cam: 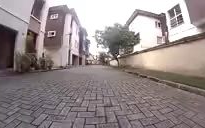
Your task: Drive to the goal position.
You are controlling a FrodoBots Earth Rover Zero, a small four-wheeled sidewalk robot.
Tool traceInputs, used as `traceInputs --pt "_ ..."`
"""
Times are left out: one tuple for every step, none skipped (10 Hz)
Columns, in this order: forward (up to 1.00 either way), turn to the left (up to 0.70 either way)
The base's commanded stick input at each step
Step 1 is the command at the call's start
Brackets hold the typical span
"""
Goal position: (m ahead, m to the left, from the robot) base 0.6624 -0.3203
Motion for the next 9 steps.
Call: traceInputs --pt "0.7 0.0" --pt "0.7 0.0" --pt "0.7 0.0" --pt "0.7 0.0" --pt "0.7 0.0" --pt "0.7 0.0" --pt "0.7 0.0" --pt "0.7 0.0" --pt "0.7 0.0"
